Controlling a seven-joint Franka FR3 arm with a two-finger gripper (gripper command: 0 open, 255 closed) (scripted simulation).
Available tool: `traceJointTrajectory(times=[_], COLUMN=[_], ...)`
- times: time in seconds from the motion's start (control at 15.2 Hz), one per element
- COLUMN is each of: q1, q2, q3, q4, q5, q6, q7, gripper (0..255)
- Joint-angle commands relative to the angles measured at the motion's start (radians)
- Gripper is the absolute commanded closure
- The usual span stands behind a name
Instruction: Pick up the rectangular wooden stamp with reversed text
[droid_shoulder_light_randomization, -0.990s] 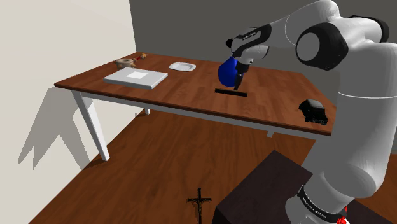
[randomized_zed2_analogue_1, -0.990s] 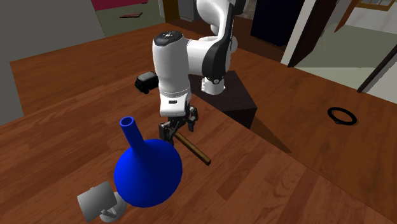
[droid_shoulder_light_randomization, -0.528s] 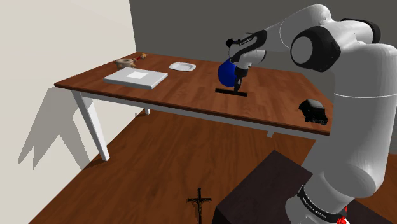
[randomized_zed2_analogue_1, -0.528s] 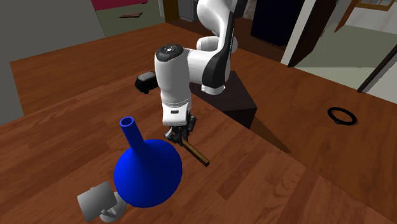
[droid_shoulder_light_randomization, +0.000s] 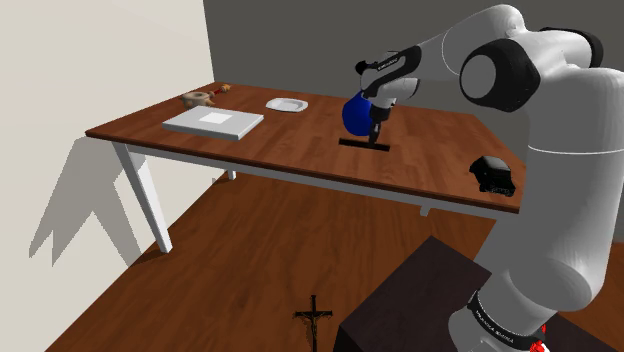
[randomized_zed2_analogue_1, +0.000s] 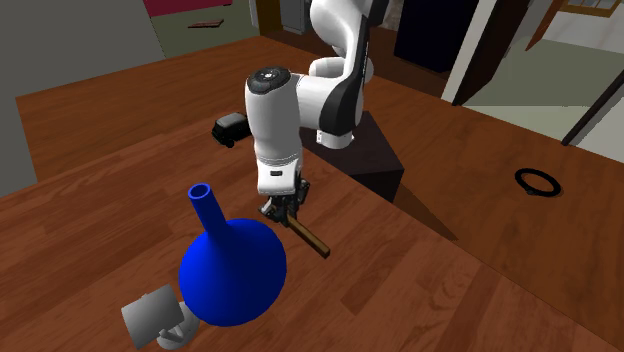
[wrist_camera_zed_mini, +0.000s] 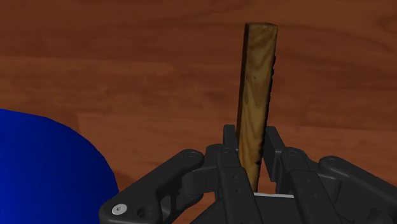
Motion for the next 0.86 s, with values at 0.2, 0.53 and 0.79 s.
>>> traceJointTrajectory(times=[0.2,0.53,0.79], q1=[0.002,0.003,0.003], q2=[-0.021,-0.04,-0.047], q3=[-0.007,-0.012,-0.014], q4=[0.036,0.079,0.1], q5=[-0.016,-0.029,-0.034], q6=[-0.057,-0.116,-0.142], q7=[0.011,0.022,0.026], gripper=[255,255,255])
